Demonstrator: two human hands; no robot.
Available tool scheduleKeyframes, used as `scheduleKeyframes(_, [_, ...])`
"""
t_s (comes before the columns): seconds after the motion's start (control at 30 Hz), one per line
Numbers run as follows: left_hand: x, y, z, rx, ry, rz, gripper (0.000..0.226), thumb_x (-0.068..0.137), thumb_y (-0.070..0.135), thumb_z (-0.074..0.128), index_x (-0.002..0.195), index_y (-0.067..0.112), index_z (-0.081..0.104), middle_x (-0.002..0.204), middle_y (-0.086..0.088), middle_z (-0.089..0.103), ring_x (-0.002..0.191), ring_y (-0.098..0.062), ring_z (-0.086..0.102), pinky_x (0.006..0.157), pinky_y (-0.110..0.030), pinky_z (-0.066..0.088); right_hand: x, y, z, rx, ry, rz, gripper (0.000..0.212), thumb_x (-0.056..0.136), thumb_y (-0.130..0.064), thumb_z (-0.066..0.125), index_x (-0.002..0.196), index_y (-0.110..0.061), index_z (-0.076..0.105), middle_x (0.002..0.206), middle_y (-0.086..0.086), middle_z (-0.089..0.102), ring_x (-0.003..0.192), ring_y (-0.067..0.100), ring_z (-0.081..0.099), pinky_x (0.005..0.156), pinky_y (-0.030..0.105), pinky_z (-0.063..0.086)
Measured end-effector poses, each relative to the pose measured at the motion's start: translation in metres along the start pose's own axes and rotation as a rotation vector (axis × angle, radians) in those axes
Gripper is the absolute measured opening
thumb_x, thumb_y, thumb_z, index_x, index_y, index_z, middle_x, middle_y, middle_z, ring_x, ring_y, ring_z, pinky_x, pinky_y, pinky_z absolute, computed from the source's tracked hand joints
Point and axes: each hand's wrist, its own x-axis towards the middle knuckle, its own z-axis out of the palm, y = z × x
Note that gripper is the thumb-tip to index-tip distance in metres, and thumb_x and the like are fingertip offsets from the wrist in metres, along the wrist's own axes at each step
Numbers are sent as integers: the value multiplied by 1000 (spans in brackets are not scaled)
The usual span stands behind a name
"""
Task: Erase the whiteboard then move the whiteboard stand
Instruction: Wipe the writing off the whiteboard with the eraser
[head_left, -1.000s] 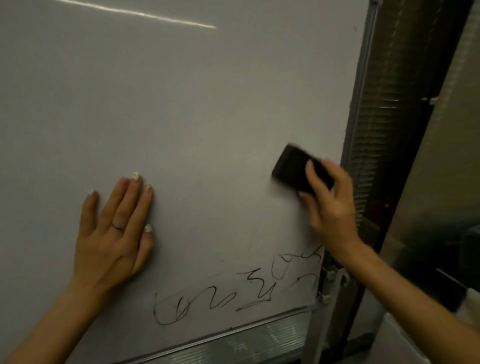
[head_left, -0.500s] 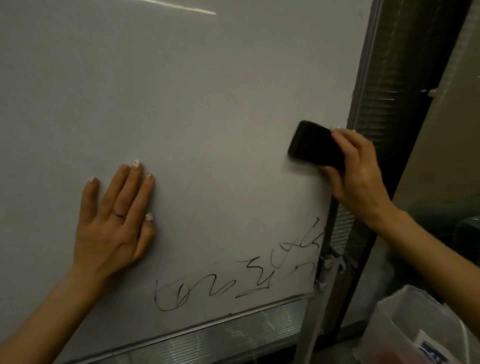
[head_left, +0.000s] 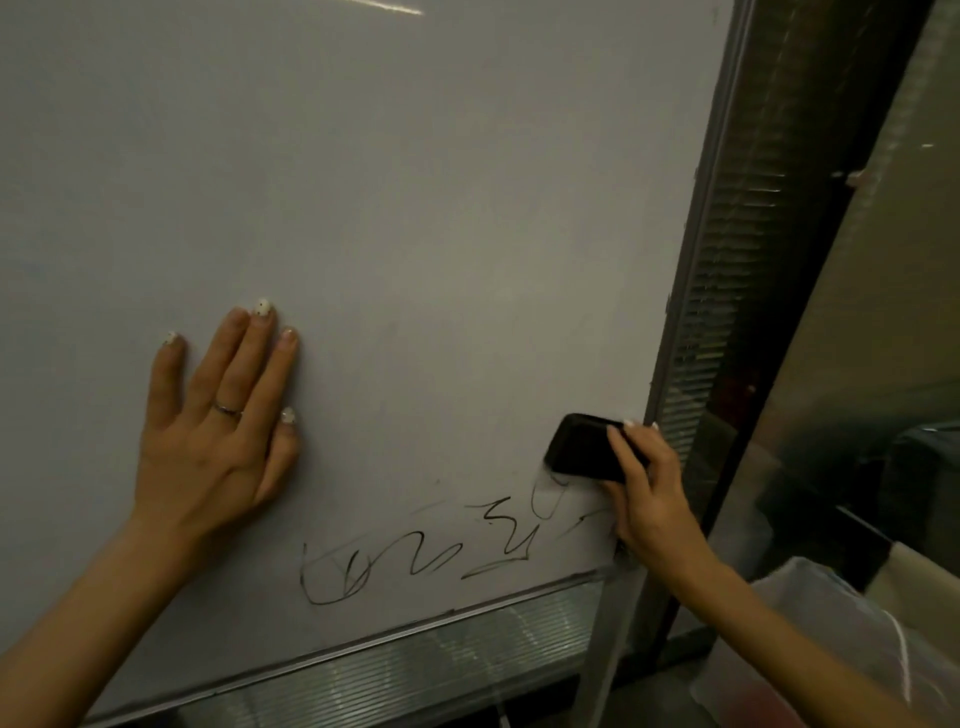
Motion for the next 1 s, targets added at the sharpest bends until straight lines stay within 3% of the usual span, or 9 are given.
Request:
scheduleKeyframes(0.1, [-1, 0, 0, -7, 2, 3, 54, 94, 18, 37, 144, 0, 32, 156, -12, 17, 144, -27, 18, 115, -49, 11, -11, -9, 5, 1, 2, 54, 80, 62, 11, 78, 131, 1, 37, 130, 20, 35, 121, 40, 36, 120, 32, 9])
scheduleKeyframes(0.23, [-2, -2, 1, -3, 5, 6, 53, 94, 17, 37, 144, -1, 32, 156, -13, 18, 144, -28, 20, 115, -50, 12, -25, -13, 8, -29, -44, 60, 92, 51, 15, 85, 130, 2, 38, 129, 20, 37, 121, 38, 37, 120, 27, 5])
scheduleKeyframes(0.37, [-2, -2, 1, 3, -3, 2, 53, 94, 18, 36, 144, 0, 32, 155, -15, 21, 143, -28, 20, 115, -49, 11, -25, -2, 5, -3, -84, 17, 93, 52, 14, 85, 131, -2, 38, 129, 18, 35, 121, 39, 36, 118, 34, 8])
scheduleKeyframes(0.47, [-2, -2, 0, 2, -19, 0, 52, 94, 18, 35, 143, -1, 33, 151, -20, 29, 144, -27, 19, 116, -47, 9, 7, 5, -9, 26, -26, -53, 84, 59, 11, 81, 131, -2, 39, 129, 17, 36, 120, 38, 38, 114, 42, 19])
scheduleKeyframes(0.57, [-2, -1, 0, 2, -20, -2, 53, 95, 19, 35, 144, 0, 32, 157, -12, 16, 144, -26, 18, 117, -46, 8, 53, 4, -26, 63, 76, -42, 72, 73, 6, 75, 134, -2, 38, 130, 16, 34, 119, 36, 39, 105, 50, 38])
scheduleKeyframes(0.7, [-4, 2, 0, 2, -13, 6, 53, 95, 18, 34, 145, 1, 30, 158, -8, 11, 145, -25, 16, 117, -46, 7, 100, -20, -32, 130, 192, -60, 54, 88, -7, 61, 137, -3, 38, 133, 13, 33, 122, 33, 37, 107, 44, 37])
scheduleKeyframes(1.0, [-40, -16, -14, -242, -43, -25, 55, 96, 13, 25, 150, 7, 17, 159, -5, 7, 145, -27, 13, 118, -45, 8, 82, -147, 23, 275, 212, -265, 53, 84, -8, 69, 132, -8, 47, 128, 15, 41, 116, 31, 45, 97, 37, 36])
